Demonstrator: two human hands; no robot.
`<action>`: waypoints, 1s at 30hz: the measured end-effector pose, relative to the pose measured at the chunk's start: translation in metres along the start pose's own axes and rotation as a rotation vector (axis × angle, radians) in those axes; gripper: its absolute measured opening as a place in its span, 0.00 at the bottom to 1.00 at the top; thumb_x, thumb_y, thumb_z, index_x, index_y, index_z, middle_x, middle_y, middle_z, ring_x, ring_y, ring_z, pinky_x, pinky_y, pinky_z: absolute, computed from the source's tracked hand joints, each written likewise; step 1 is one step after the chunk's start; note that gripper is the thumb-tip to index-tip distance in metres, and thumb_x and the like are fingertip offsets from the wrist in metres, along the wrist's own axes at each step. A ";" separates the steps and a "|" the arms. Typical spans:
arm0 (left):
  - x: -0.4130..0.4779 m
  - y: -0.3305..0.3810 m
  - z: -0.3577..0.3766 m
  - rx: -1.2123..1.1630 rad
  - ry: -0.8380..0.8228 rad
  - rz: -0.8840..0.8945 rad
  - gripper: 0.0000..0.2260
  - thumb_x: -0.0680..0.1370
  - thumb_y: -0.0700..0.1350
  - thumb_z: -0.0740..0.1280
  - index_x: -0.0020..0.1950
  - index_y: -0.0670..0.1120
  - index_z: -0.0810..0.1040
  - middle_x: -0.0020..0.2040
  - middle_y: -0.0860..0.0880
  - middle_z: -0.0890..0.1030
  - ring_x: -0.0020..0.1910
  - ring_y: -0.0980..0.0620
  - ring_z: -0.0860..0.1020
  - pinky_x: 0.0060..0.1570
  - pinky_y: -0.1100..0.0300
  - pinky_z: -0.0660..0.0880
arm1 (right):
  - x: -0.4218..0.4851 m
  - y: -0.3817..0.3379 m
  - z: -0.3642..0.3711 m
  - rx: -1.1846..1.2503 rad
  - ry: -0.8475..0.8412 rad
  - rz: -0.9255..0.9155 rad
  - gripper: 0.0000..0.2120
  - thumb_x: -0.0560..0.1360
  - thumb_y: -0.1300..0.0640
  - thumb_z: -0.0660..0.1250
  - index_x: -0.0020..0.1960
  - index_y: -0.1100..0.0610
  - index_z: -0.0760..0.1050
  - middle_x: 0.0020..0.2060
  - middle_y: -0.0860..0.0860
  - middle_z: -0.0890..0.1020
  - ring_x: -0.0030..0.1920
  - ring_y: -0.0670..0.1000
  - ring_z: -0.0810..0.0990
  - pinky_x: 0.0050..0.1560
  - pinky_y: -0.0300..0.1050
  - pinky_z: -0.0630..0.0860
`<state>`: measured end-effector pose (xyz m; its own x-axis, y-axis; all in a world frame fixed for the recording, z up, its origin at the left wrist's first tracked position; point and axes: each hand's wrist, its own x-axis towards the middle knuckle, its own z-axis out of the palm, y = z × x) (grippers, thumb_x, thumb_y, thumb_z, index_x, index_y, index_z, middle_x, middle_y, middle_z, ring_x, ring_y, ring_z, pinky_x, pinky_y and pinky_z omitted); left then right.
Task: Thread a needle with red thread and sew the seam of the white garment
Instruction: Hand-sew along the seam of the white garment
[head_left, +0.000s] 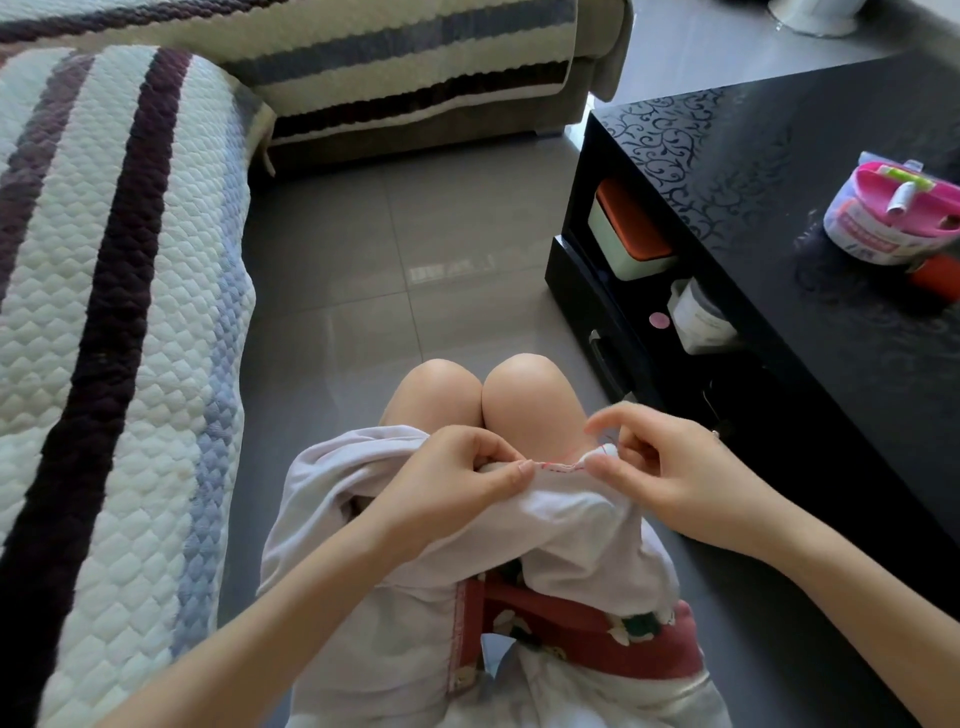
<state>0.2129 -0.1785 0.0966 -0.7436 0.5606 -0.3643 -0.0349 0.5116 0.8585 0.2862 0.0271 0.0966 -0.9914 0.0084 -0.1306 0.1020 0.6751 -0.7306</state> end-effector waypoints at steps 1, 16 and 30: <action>0.000 -0.001 -0.001 -0.015 0.000 -0.009 0.08 0.77 0.46 0.69 0.42 0.44 0.84 0.29 0.61 0.80 0.32 0.67 0.75 0.36 0.72 0.70 | -0.002 -0.003 0.001 0.023 0.030 -0.039 0.05 0.76 0.53 0.67 0.52 0.50 0.76 0.27 0.48 0.71 0.29 0.45 0.71 0.33 0.36 0.68; 0.001 0.001 -0.001 -0.099 -0.016 -0.034 0.07 0.77 0.45 0.68 0.42 0.46 0.83 0.30 0.60 0.81 0.33 0.67 0.76 0.35 0.74 0.69 | -0.015 -0.020 0.018 -0.118 0.173 -0.170 0.05 0.72 0.57 0.65 0.40 0.56 0.79 0.24 0.46 0.75 0.26 0.48 0.74 0.27 0.37 0.69; 0.000 -0.001 -0.002 -0.109 -0.038 -0.019 0.06 0.77 0.44 0.69 0.44 0.44 0.84 0.32 0.59 0.82 0.35 0.66 0.77 0.37 0.73 0.71 | -0.014 -0.027 0.022 -0.171 0.180 -0.170 0.05 0.70 0.58 0.64 0.37 0.56 0.76 0.23 0.40 0.67 0.25 0.46 0.70 0.27 0.35 0.66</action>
<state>0.2119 -0.1801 0.0968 -0.7164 0.5769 -0.3924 -0.1224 0.4498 0.8847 0.2991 -0.0072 0.1033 -0.9932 0.0052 0.1162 -0.0667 0.7927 -0.6060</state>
